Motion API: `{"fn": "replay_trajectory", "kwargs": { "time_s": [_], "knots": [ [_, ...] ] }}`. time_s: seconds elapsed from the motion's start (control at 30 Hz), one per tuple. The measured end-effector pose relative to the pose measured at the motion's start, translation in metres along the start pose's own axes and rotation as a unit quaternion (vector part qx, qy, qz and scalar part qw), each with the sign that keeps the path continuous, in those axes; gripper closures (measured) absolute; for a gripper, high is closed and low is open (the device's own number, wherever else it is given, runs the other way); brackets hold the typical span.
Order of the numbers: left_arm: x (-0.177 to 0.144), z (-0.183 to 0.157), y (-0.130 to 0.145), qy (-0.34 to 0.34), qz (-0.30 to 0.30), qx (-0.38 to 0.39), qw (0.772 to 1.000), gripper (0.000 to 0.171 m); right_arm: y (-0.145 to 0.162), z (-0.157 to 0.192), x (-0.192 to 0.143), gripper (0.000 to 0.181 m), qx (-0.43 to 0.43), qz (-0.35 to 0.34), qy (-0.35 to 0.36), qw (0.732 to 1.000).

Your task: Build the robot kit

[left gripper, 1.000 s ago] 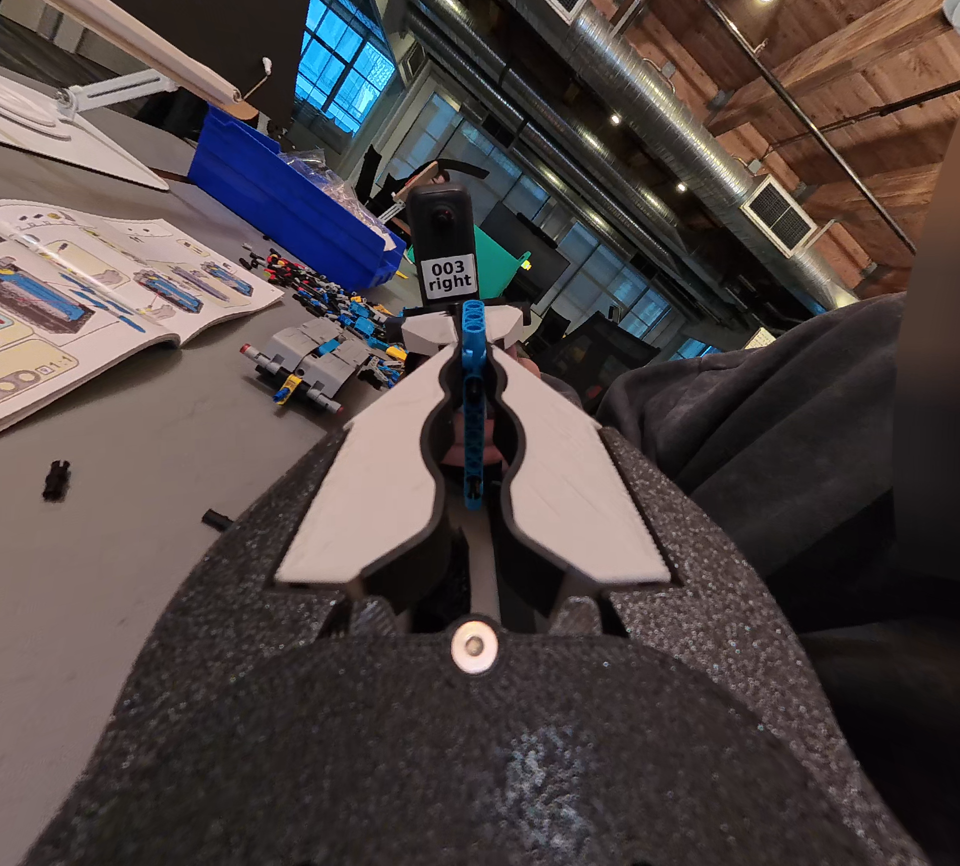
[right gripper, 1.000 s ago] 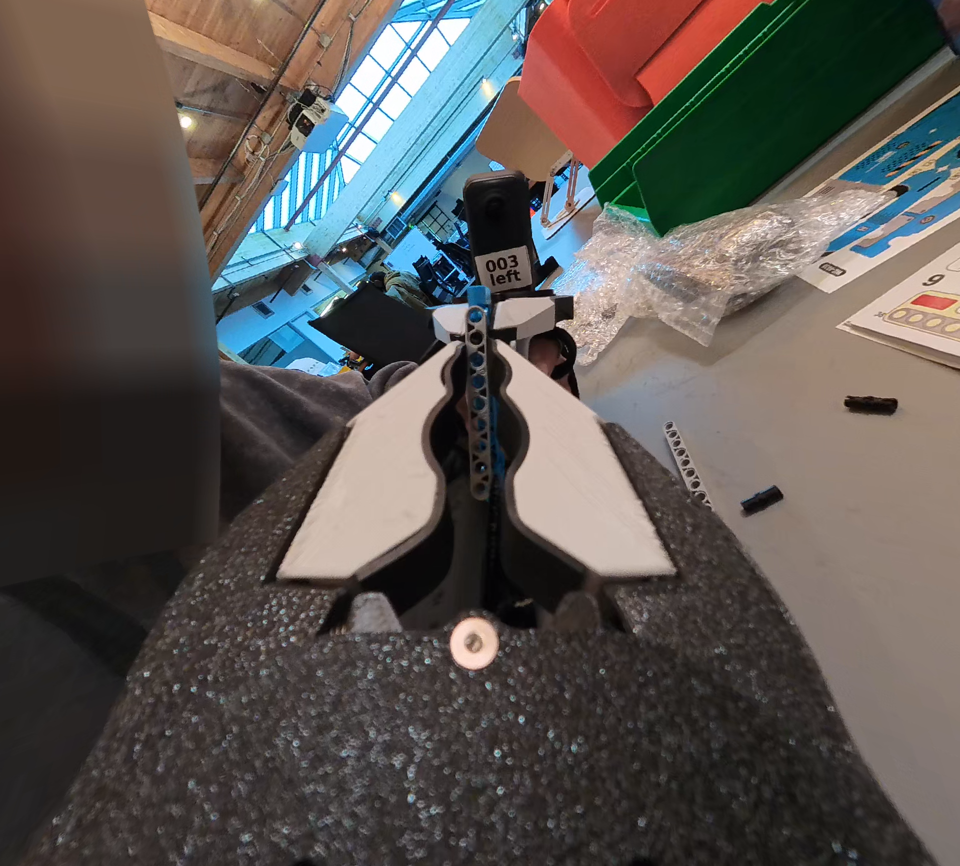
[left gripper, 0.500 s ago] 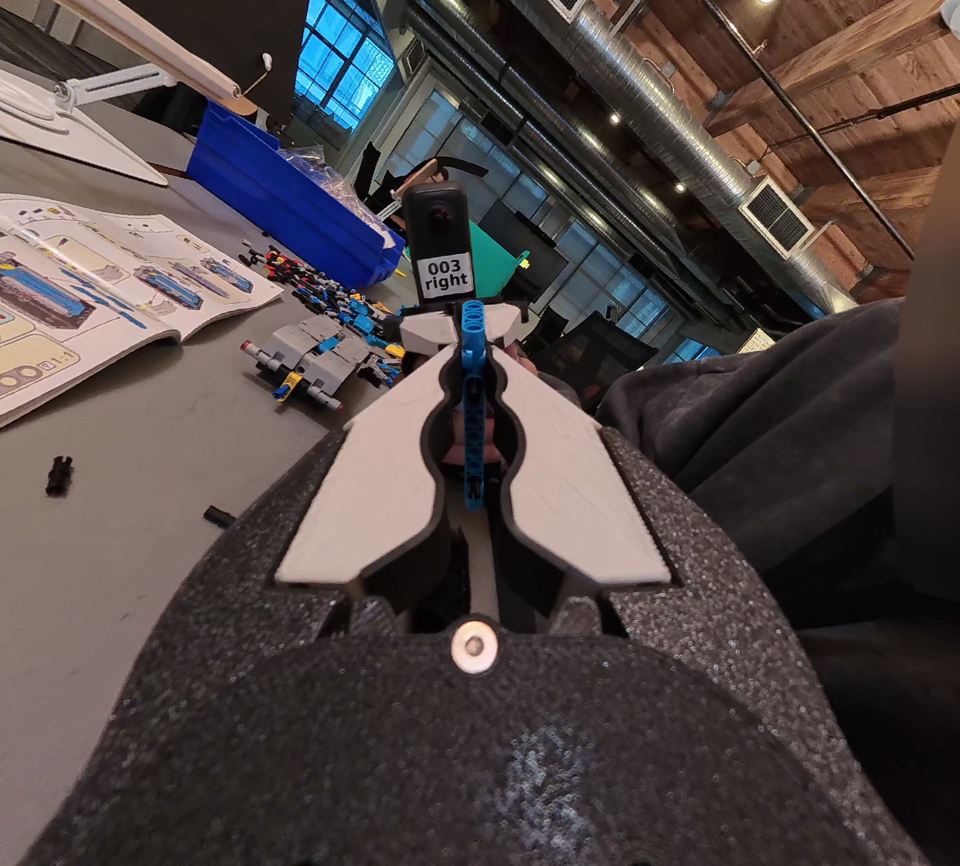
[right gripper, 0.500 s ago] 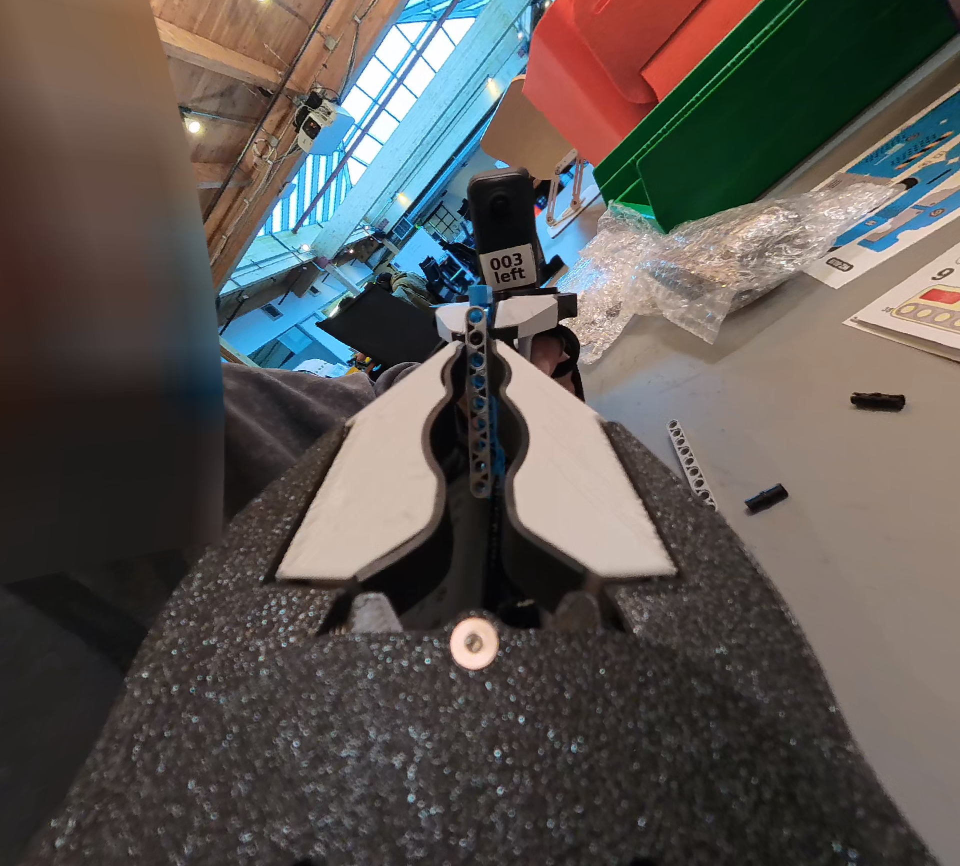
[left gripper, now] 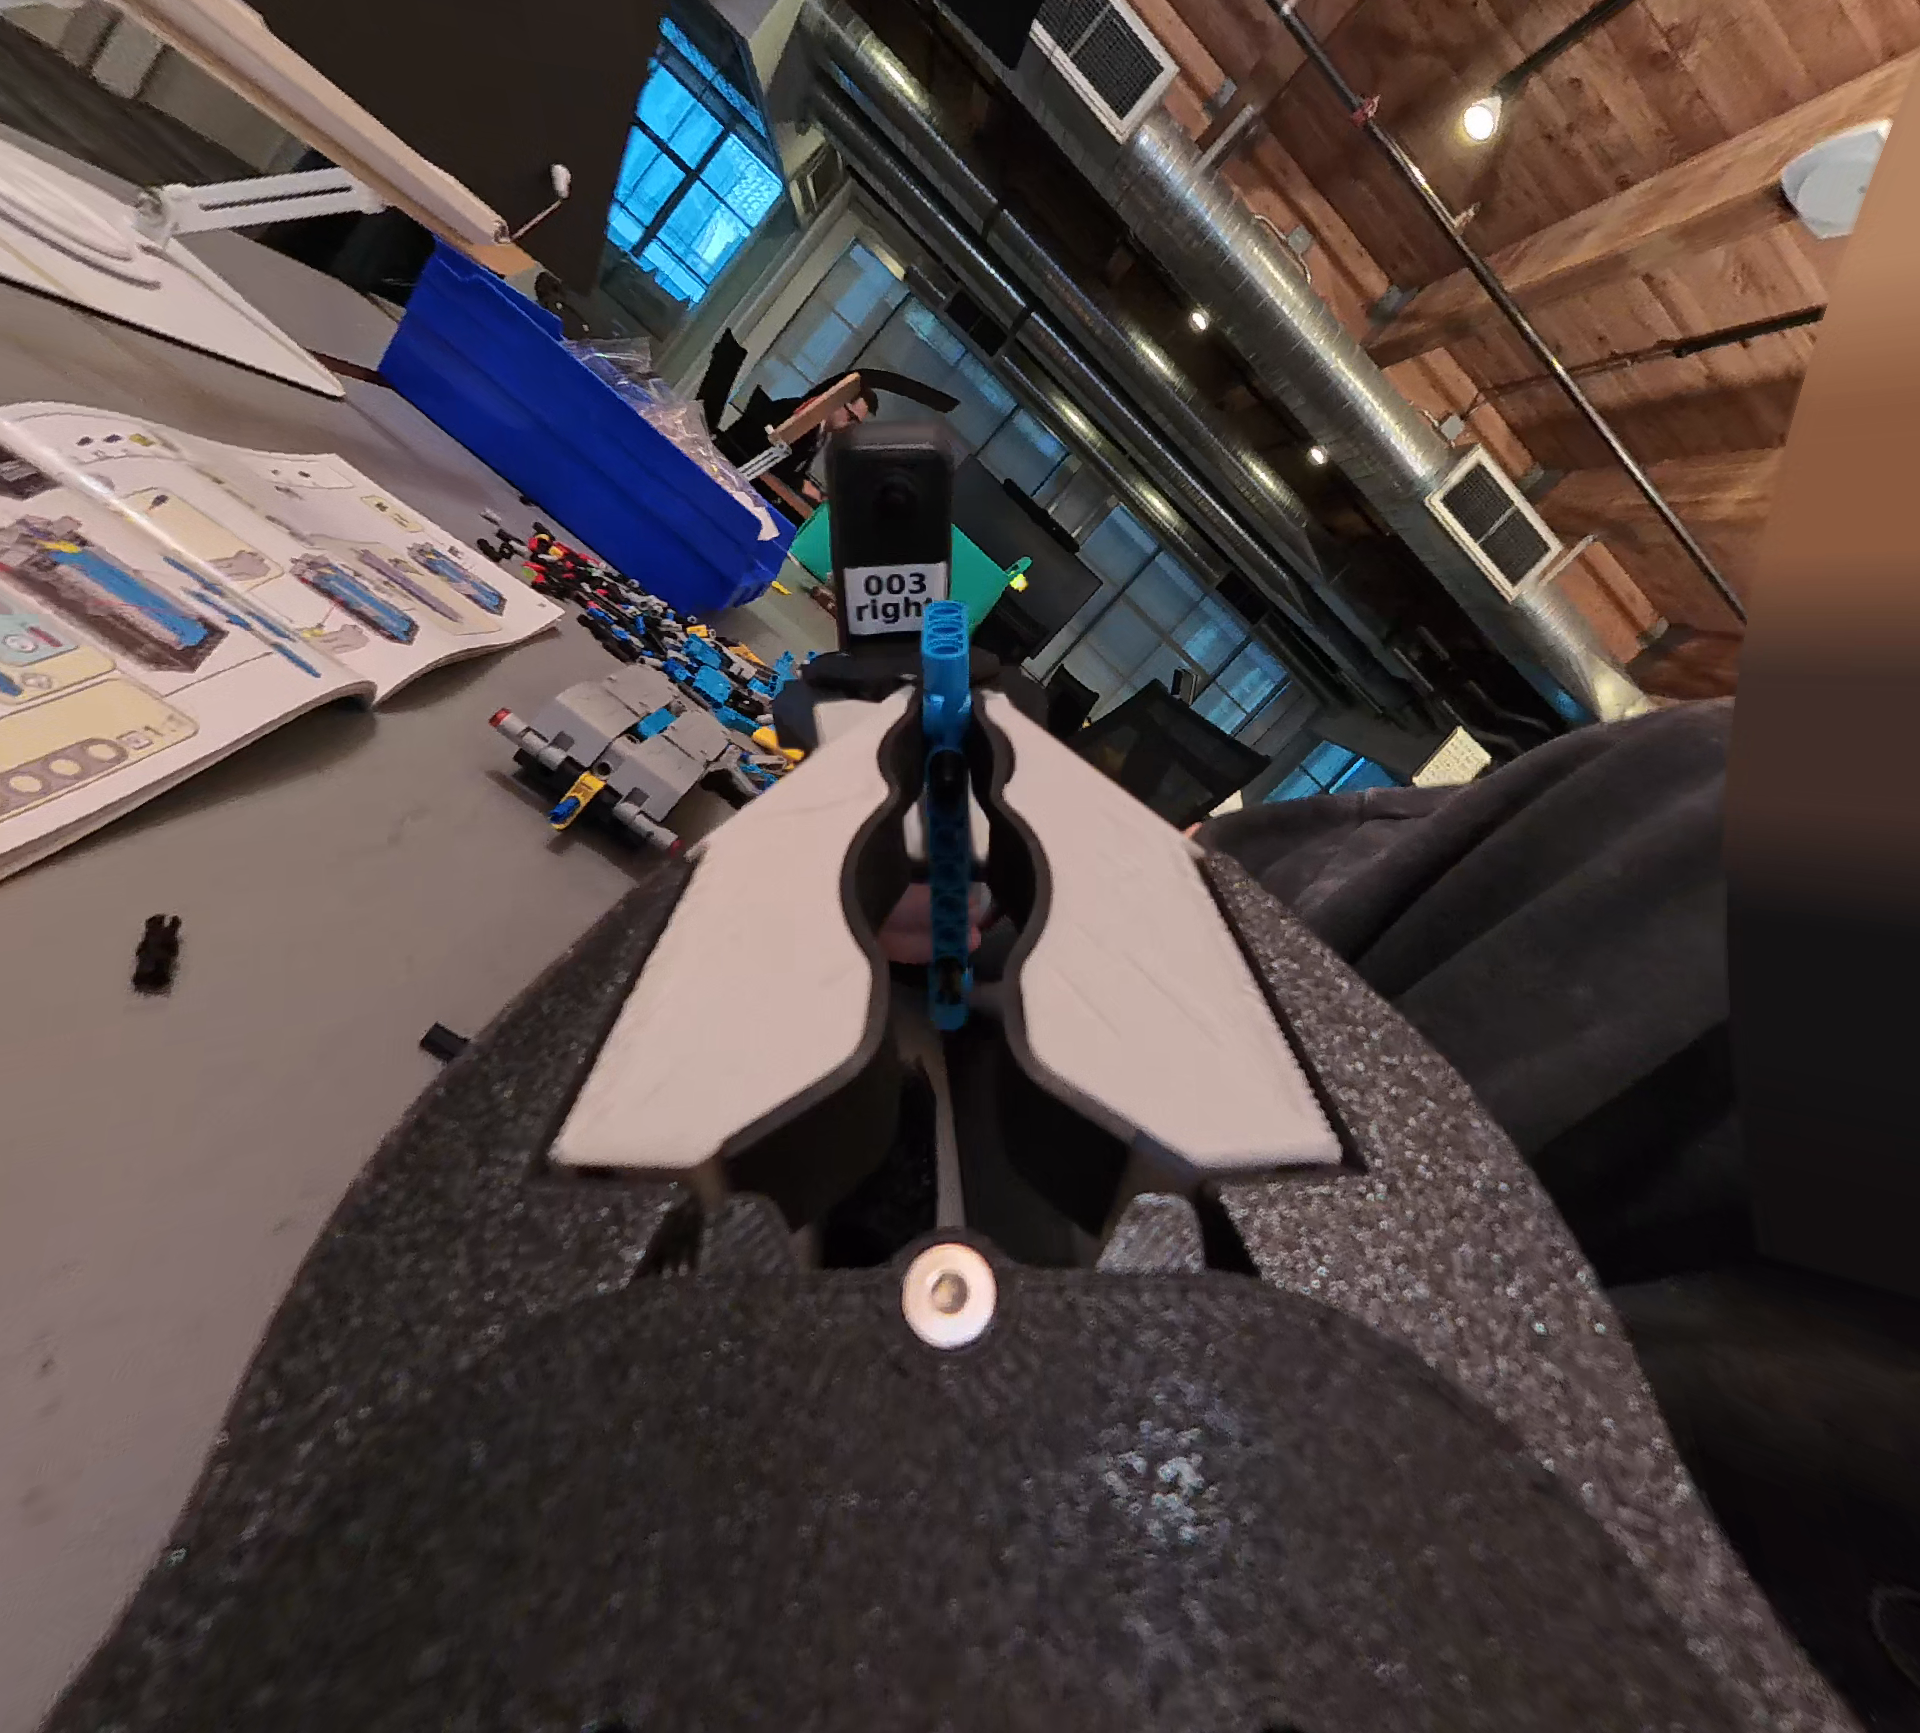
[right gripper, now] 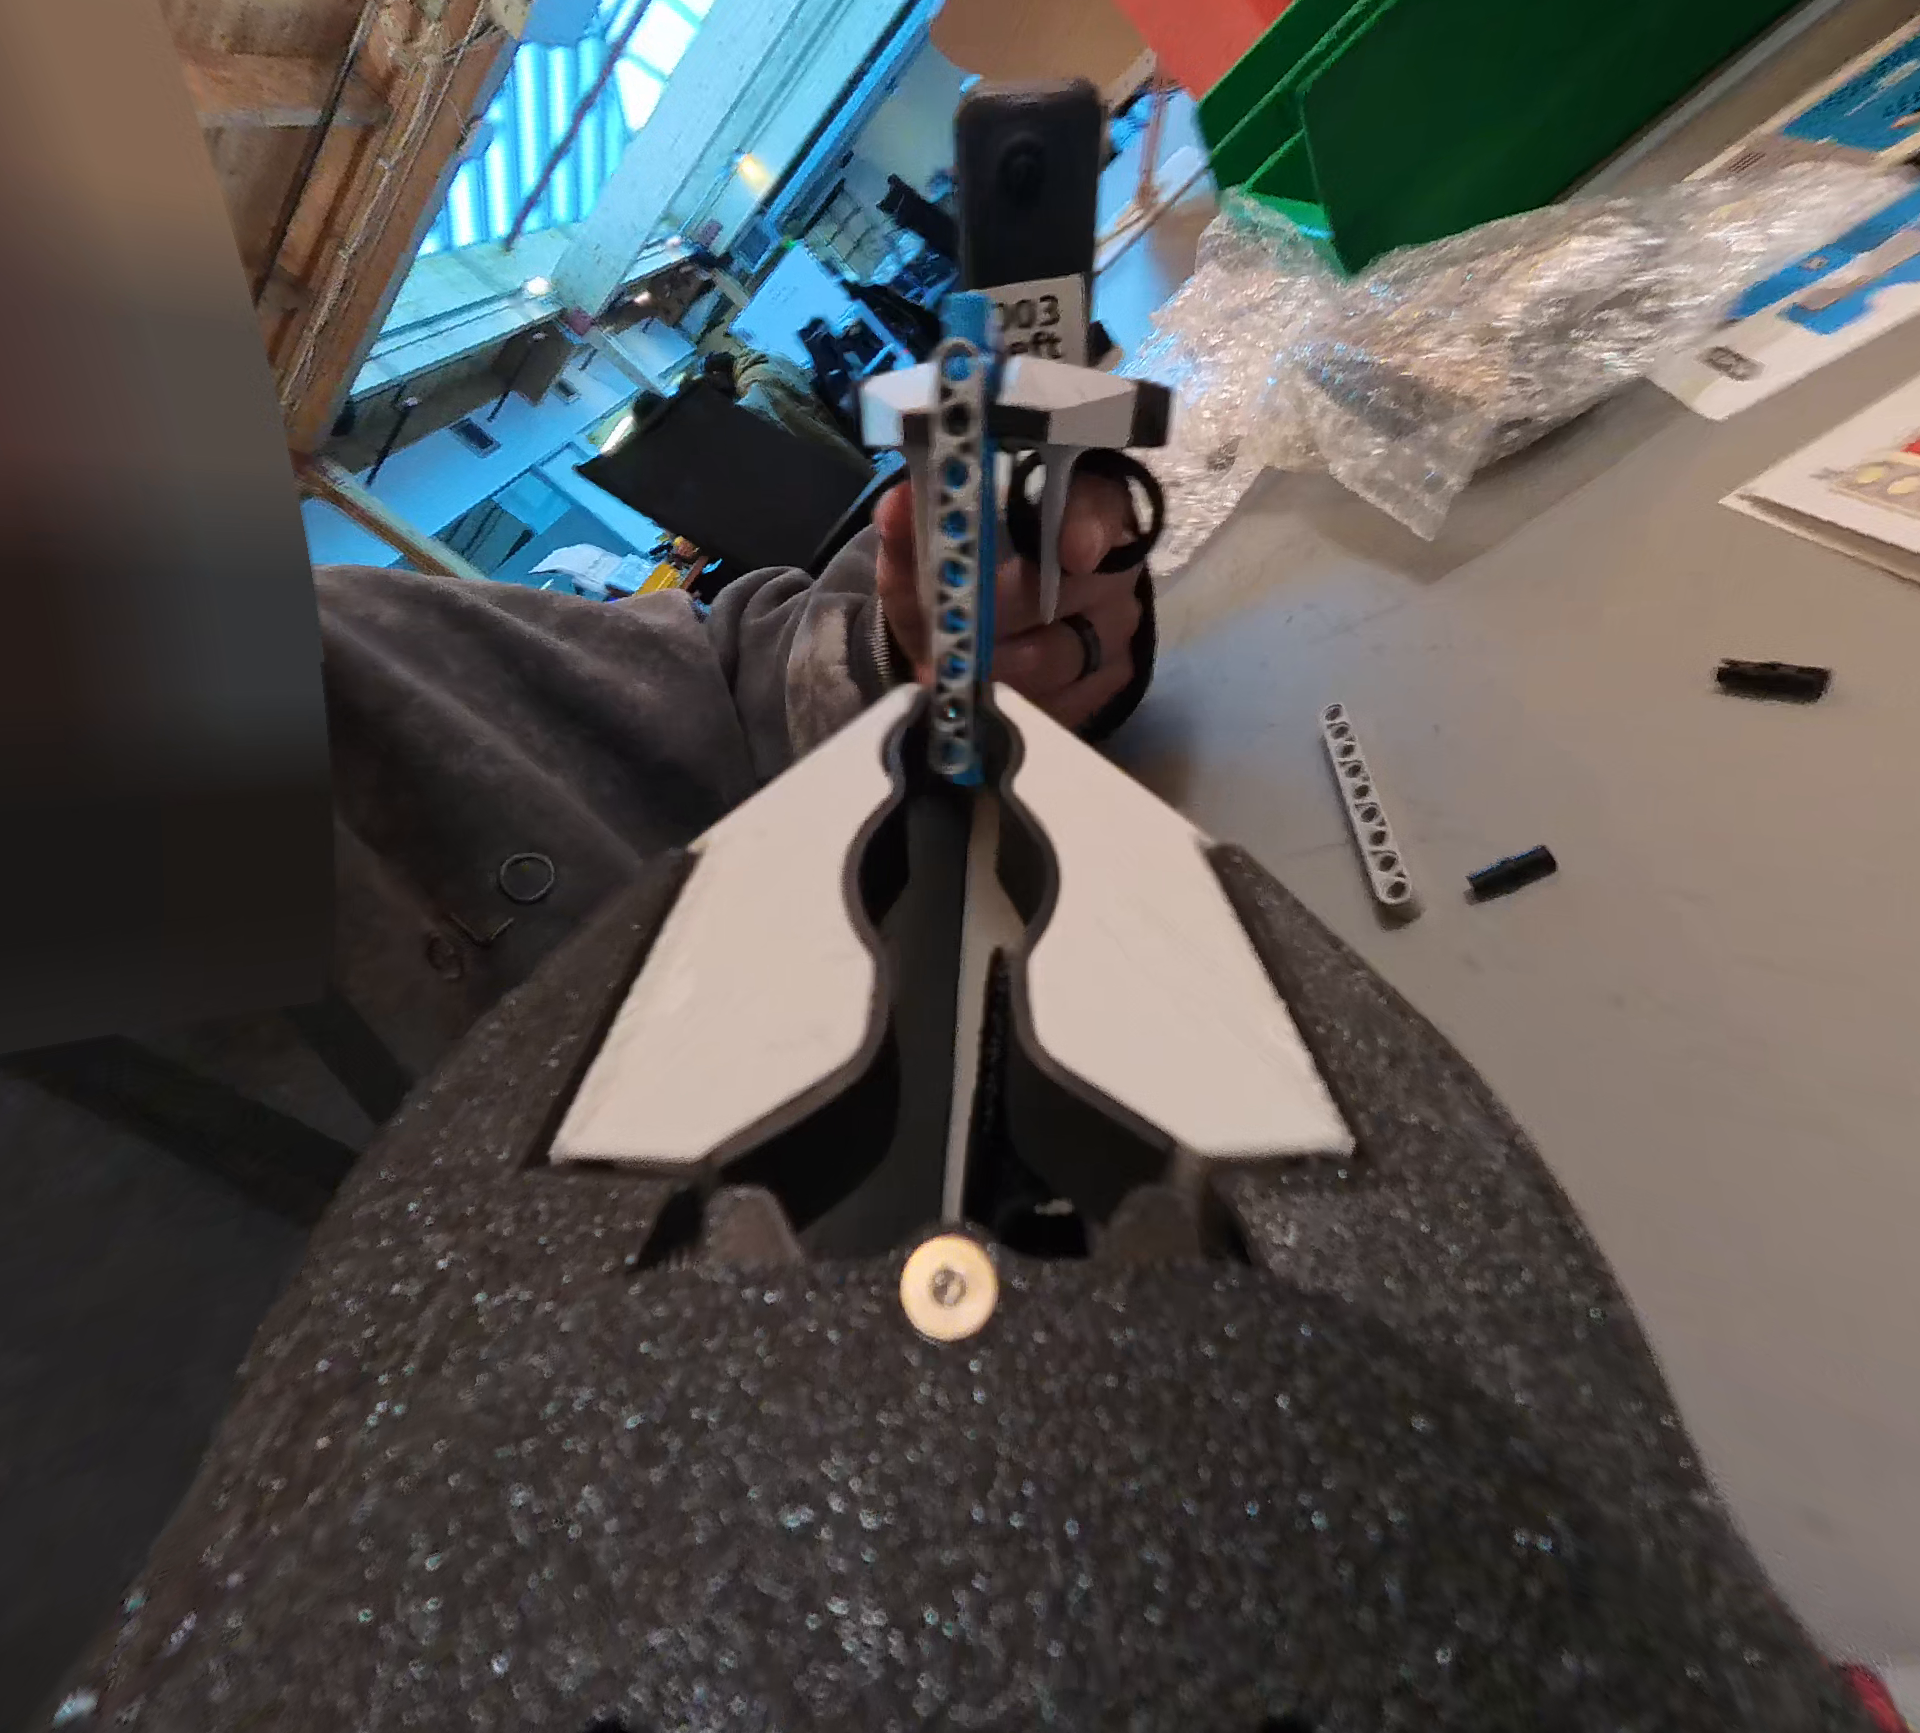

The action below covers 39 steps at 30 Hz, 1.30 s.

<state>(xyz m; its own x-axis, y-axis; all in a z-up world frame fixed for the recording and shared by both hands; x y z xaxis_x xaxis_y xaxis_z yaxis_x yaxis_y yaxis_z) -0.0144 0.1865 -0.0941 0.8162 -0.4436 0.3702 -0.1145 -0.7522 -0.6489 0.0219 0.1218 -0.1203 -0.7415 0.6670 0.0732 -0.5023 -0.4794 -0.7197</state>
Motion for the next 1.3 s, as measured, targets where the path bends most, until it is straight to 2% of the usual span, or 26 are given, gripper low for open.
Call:
{"fn": "replay_trajectory", "kwargs": {
  "time_s": [0.17,0.23,0.27,0.3,0.4,0.5,0.57,0.67,0.77,0.87,1.0,1.17,1.3],
  "knots": [
    [0.001,-0.004,-0.003,0.007,0.0,0.001,1.0,0.165,-0.004,0.002,-0.001,0.175,0.004,-0.018,-0.007,1.0],
    [0.005,-0.002,0.004,-0.006,0.026,0.009,1.0,0.138,-0.013,0.003,-0.005,0.175,0.027,-0.048,-0.024,0.998],
    [0.006,-0.002,0.01,-0.006,0.044,0.018,0.999,0.14,-0.018,0.002,-0.007,0.175,0.037,-0.064,-0.029,0.997],
    [0.008,-0.004,0.015,-0.004,0.056,0.032,0.998,0.15,-0.021,0.001,-0.01,0.175,0.036,-0.074,-0.024,0.996],
    [0.011,-0.006,0.028,-0.004,0.08,0.063,0.995,0.165,-0.018,0.004,-0.007,0.175,0.026,-0.065,-0.025,0.997],
    [0.011,-0.005,0.028,-0.003,0.081,0.057,0.995,0.166,-0.018,0.004,-0.008,0.173,0.025,-0.06,-0.02,0.998],
    [0.01,-0.004,0.027,-0.005,0.079,0.058,0.995,0.166,-0.022,0.003,-0.013,0.165,0.016,-0.068,-0.011,0.997],
    [0.01,-0.004,0.027,-0.005,0.079,0.054,0.995,0.166,-0.021,0.003,-0.016,0.174,-0.002,-0.056,-0.001,0.998],
    [0.01,-0.005,0.029,-0.004,0.084,0.055,0.995,0.166,-0.017,0.002,-0.011,0.17,-0.013,-0.038,0.006,0.999],
    [0.01,-0.004,0.028,-0.006,0.084,0.064,0.994,0.166,-0.016,0.005,-0.01,0.175,-0.021,-0.034,0.003,0.999],
    [0.011,-0.002,0.031,-0.029,0.08,0.106,0.991,0.166,-0.015,0.002,-0.012,0.176,-0.036,-0.028,0.025,0.999],
    [0.01,0.003,0.029,-0.013,0.042,0.025,0.999,0.167,-0.017,-0.001,-0.011,0.176,-0.061,-0.038,0.043,0.996],
    [0.011,-0.003,0.029,-0.009,0.037,0.053,0.998,0.166,-0.017,0.003,-0.011,0.175,-0.017,-0.052,0.007,0.998]
  ]
}}
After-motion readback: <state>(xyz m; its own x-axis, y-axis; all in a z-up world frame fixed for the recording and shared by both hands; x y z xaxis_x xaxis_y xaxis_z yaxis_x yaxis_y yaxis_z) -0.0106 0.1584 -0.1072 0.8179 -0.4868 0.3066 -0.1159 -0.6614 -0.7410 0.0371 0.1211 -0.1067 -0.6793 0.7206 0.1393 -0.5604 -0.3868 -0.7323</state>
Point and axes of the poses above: each gripper's, where its closed fingertips meet, x out along the fingers, y out of its underside, z = x × y across the jaws, the point moved 3 cm from there along -x, back along the fingers, and after that the axes turned 8 degrees about -z, right-handed, at the moved point
